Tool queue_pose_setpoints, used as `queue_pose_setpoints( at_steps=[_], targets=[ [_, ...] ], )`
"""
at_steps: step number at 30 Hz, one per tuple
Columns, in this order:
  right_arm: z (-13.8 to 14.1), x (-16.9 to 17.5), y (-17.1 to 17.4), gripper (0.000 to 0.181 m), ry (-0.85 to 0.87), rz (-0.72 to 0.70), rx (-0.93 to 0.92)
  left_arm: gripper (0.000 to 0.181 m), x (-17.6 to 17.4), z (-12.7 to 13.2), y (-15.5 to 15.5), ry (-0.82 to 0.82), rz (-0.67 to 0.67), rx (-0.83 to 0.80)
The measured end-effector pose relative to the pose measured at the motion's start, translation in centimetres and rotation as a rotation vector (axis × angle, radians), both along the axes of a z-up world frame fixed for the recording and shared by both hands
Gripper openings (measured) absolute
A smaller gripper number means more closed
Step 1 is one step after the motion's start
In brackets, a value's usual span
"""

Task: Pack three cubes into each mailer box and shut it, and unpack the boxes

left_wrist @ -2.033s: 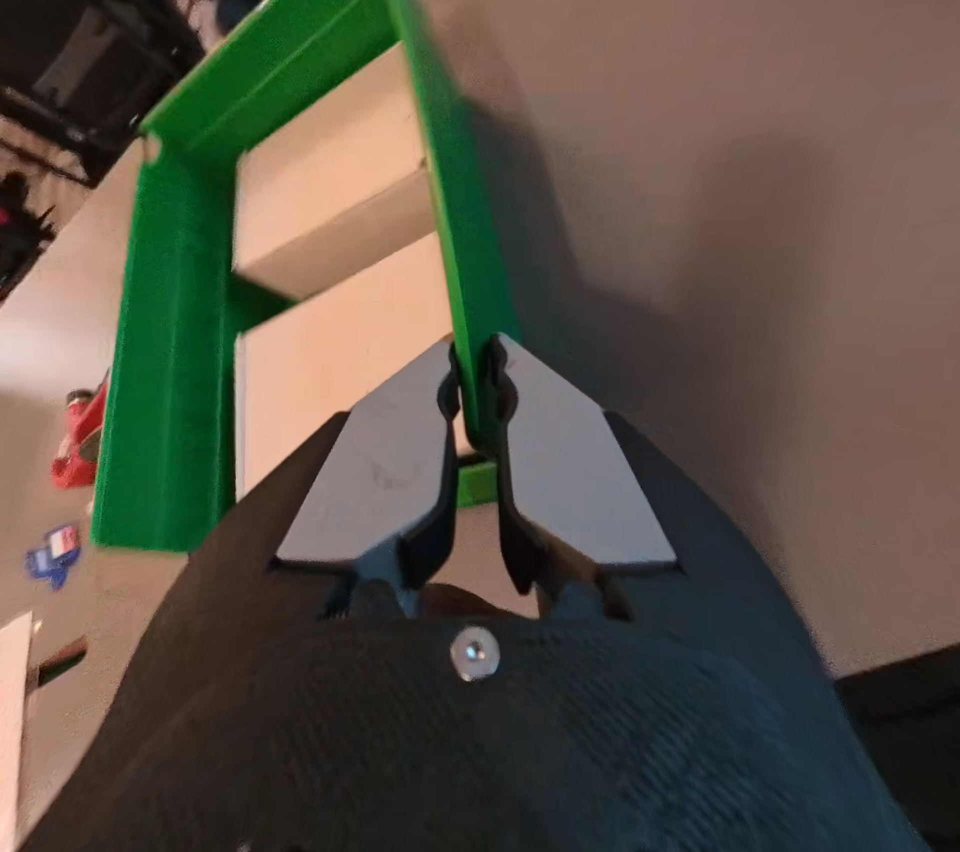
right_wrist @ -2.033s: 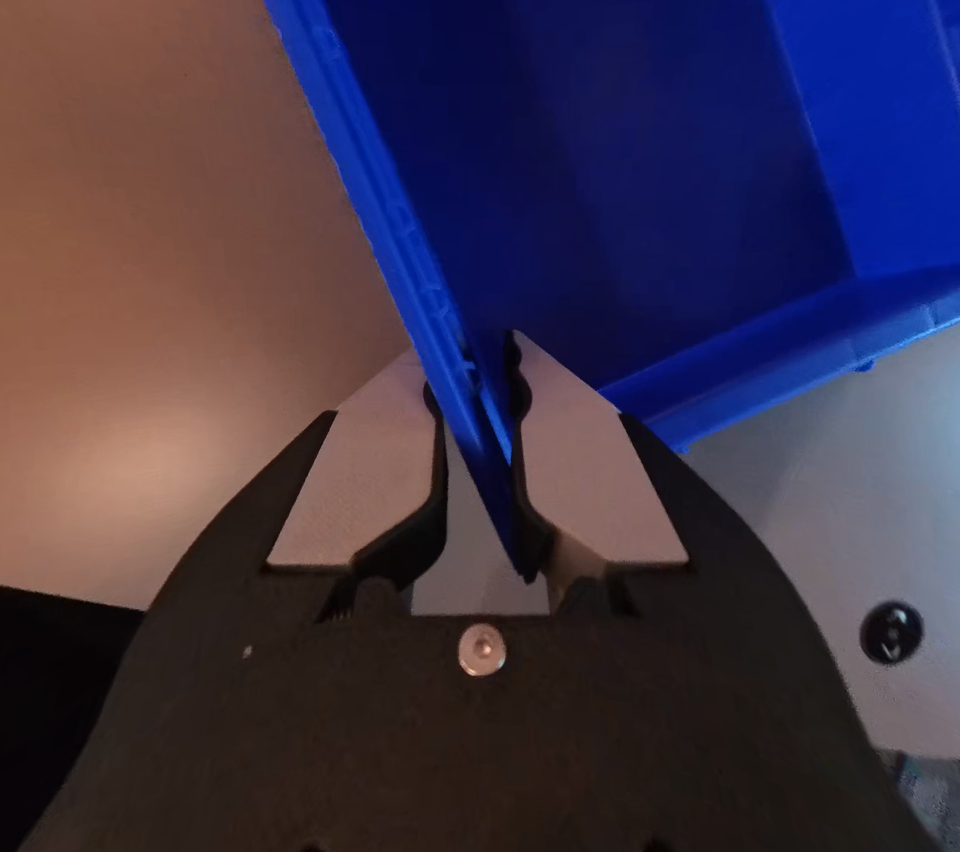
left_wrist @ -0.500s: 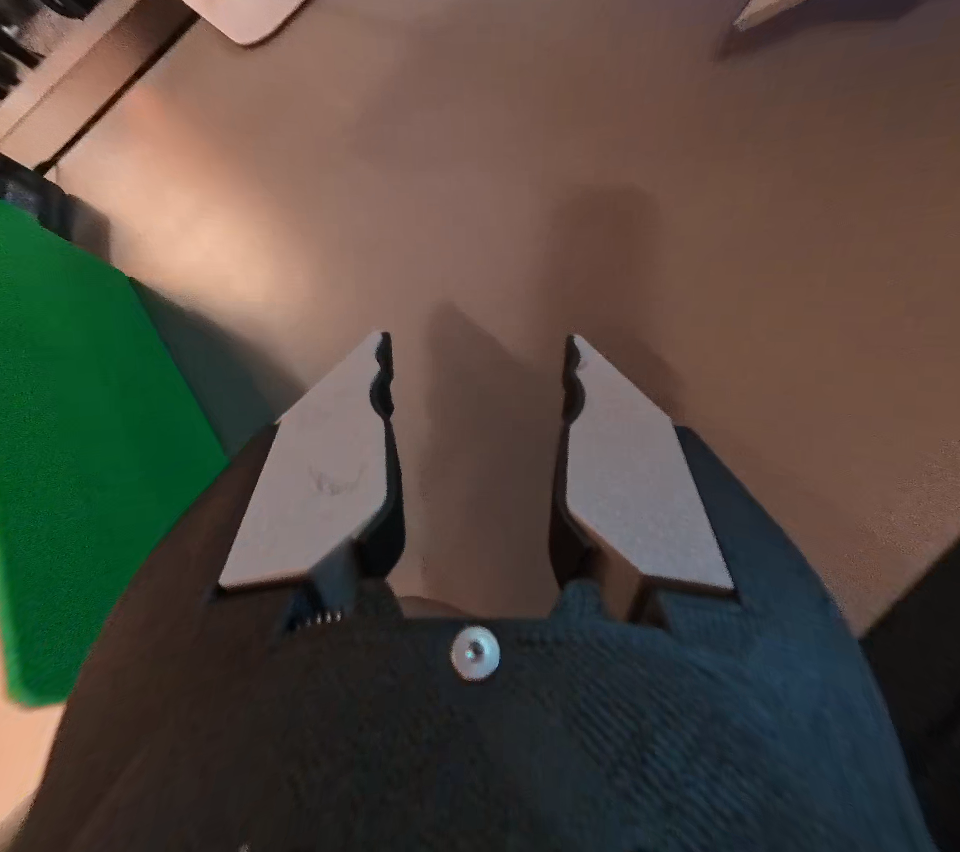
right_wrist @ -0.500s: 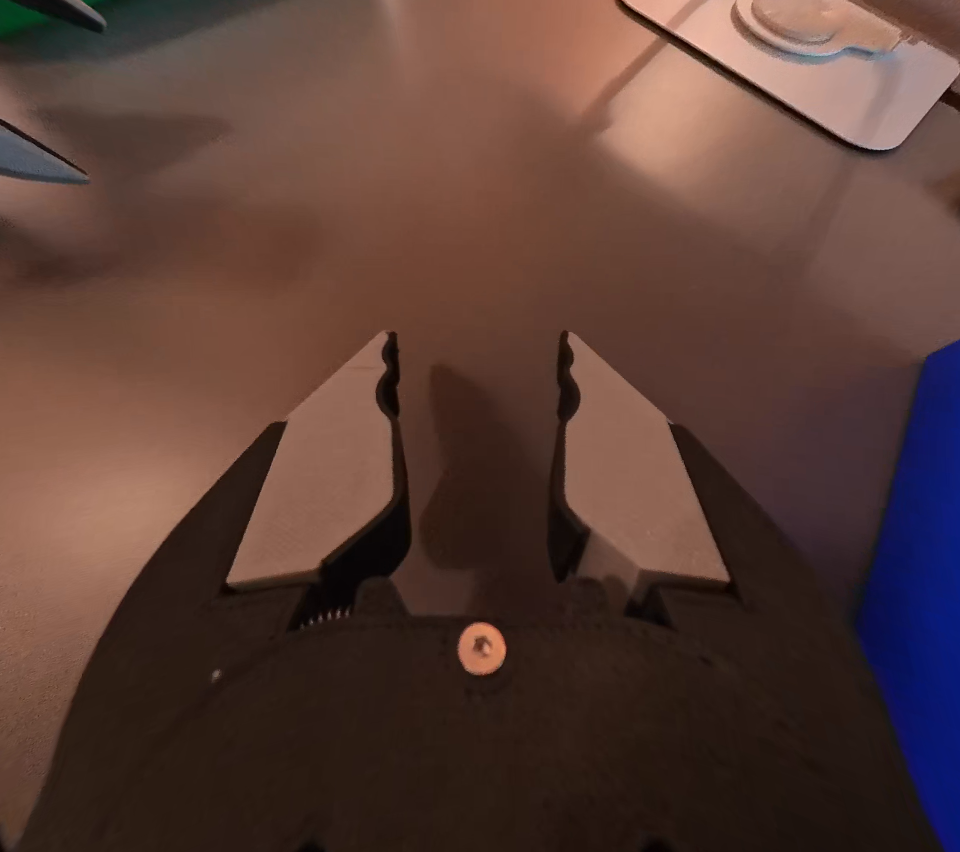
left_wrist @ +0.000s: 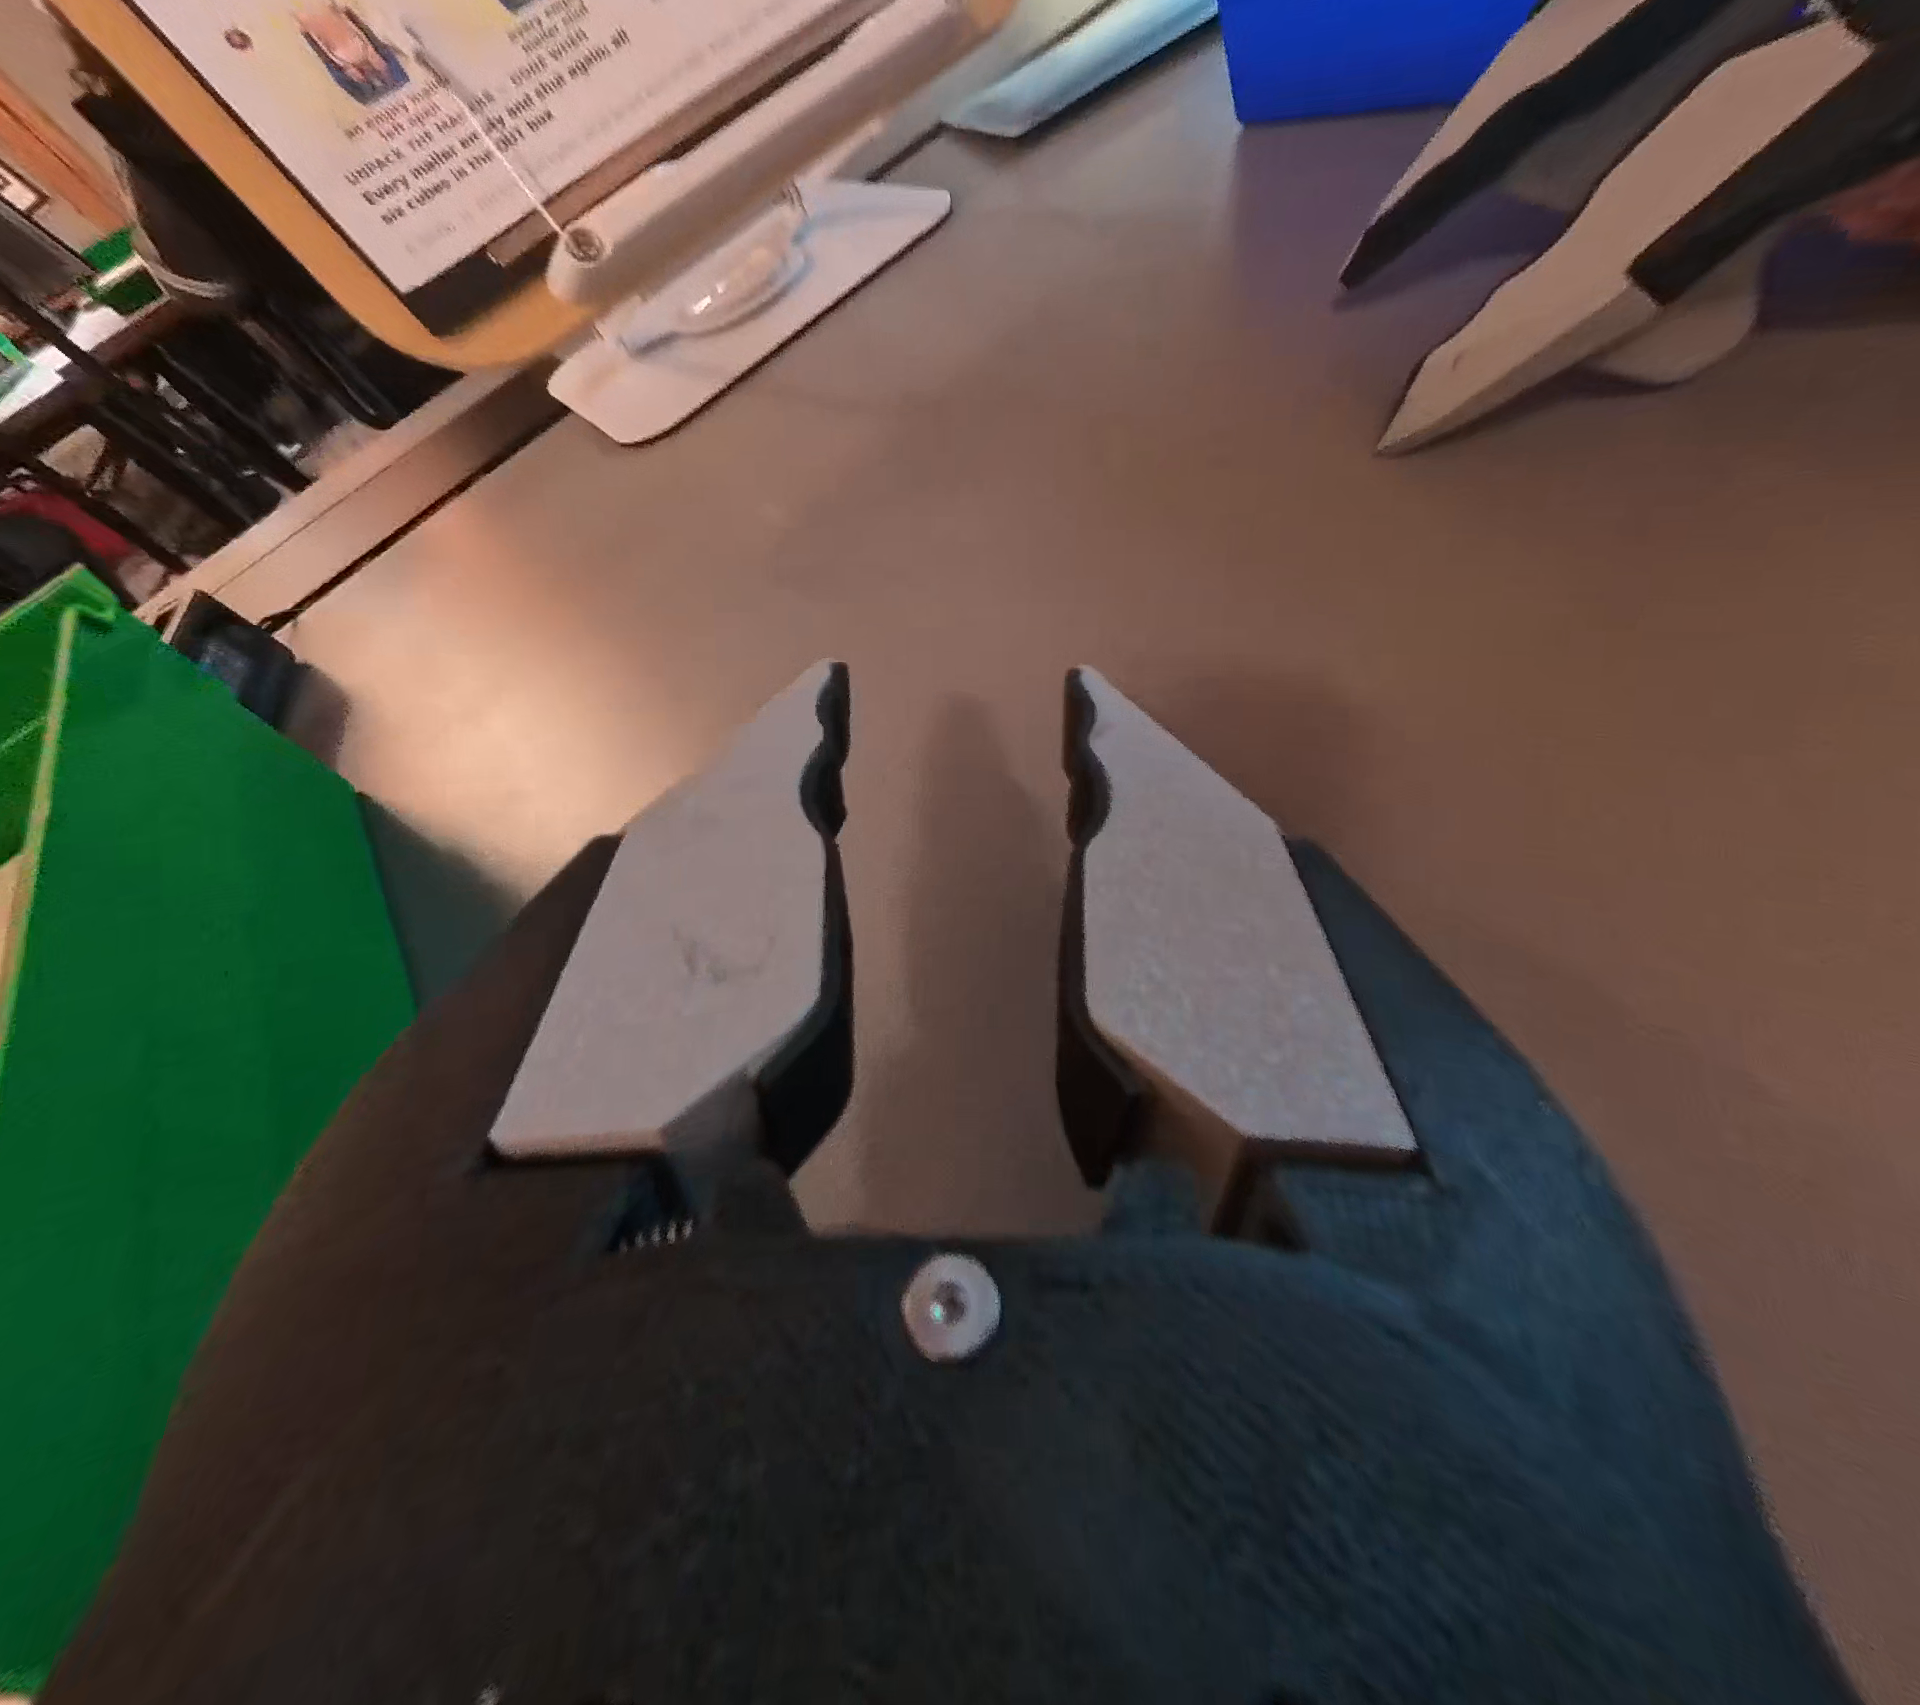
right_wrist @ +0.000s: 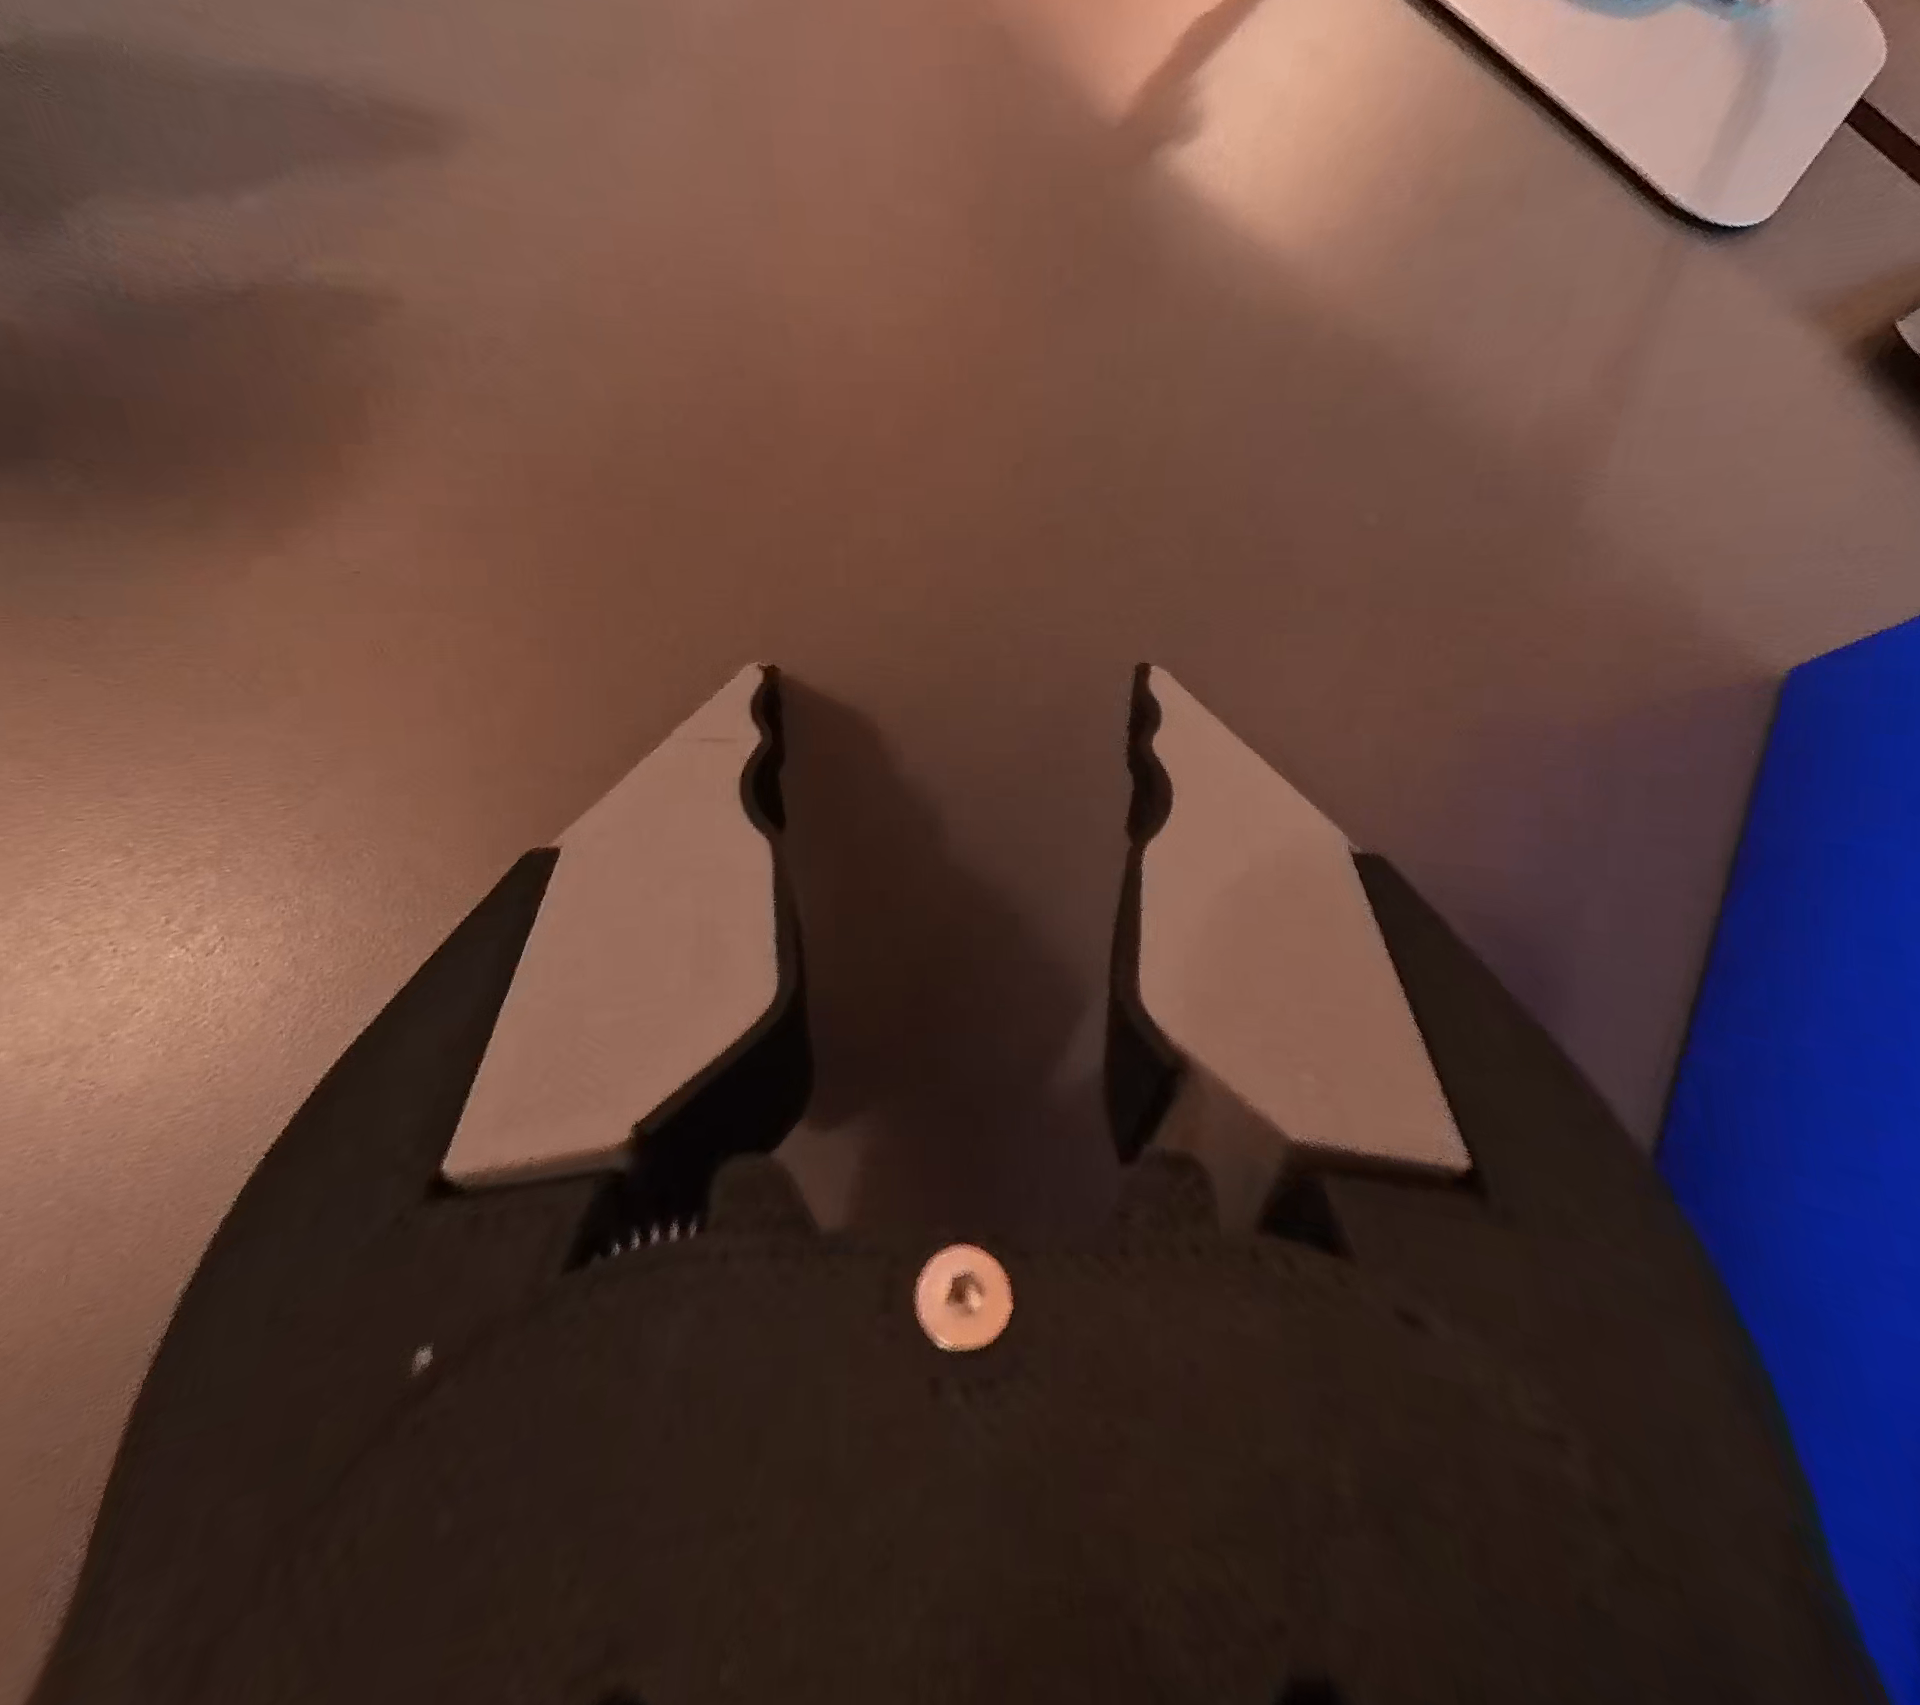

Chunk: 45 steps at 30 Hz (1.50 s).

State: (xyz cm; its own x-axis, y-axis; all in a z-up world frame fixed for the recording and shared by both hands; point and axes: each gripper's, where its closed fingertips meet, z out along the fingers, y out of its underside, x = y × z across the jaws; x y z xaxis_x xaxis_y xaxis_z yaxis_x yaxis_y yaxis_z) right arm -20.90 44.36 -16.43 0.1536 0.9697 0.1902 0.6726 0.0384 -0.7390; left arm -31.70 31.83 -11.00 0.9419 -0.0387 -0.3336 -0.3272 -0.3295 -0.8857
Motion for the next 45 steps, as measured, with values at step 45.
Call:
queue_pose_setpoints(
  at_steps=[45],
  targets=[
    [1.8, 0.1, -0.1, 0.063, 0.137, 0.0, -0.099, 0.041, 1.0, 0.9, -0.6, -0.38, -0.178, 0.013]
  ],
)
